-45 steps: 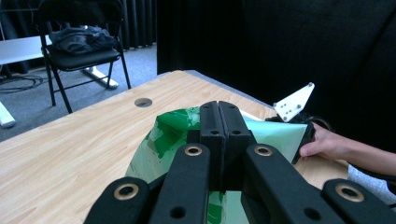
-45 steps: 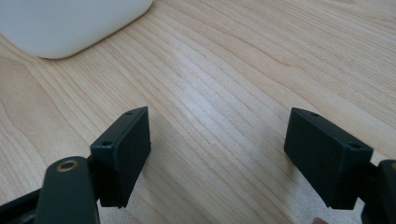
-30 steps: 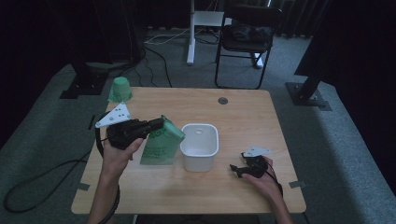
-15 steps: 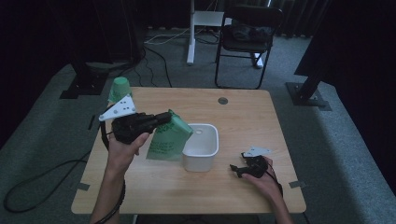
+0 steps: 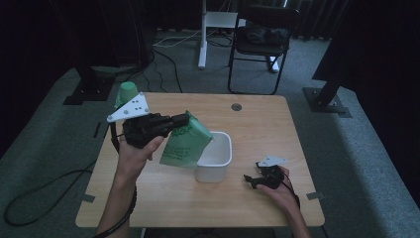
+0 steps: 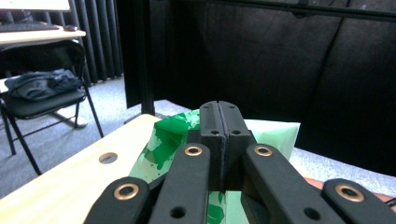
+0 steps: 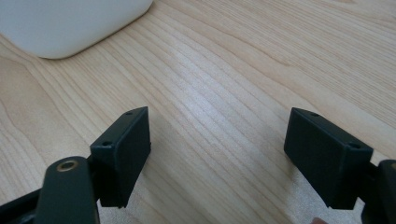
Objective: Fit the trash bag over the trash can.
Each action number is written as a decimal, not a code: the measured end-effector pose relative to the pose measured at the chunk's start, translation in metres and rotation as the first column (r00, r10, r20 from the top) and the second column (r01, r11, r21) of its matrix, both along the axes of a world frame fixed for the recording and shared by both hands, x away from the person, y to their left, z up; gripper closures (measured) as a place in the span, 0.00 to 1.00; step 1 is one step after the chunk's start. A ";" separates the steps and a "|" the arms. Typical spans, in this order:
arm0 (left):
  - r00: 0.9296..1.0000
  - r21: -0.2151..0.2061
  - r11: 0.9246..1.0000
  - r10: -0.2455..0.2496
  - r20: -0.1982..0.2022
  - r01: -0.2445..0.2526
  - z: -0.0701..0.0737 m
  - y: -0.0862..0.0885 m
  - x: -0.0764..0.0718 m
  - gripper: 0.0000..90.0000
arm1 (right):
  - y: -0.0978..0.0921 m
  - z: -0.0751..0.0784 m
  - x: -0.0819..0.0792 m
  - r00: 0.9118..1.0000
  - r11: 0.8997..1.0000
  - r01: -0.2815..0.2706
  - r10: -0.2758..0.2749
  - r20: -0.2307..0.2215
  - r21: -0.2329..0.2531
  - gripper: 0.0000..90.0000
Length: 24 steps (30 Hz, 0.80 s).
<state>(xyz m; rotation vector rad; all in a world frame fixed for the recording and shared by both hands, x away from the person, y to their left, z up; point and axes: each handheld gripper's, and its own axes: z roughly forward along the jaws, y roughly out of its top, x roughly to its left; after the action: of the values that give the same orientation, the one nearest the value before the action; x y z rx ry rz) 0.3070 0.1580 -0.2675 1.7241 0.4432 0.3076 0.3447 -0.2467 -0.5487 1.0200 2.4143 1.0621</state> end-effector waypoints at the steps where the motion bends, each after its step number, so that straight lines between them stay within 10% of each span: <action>1: 1.000 0.000 1.000 -0.003 0.005 0.003 0.002 -0.001 -0.001 1.00 | 0.000 0.000 0.000 1.000 1.000 0.000 0.000 0.000 0.000 0.25; 24: 0.996 -0.047 0.995 -0.084 -0.013 0.083 0.005 -0.019 0.002 1.00 | 0.000 0.000 0.000 1.000 1.000 0.000 0.000 0.000 0.000 0.25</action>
<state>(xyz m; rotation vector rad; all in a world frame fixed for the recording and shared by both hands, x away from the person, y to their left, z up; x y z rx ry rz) 0.3092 0.1394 -0.2629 1.6952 0.3854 0.2224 0.3447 -0.2467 -0.5487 1.0200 2.4144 1.0620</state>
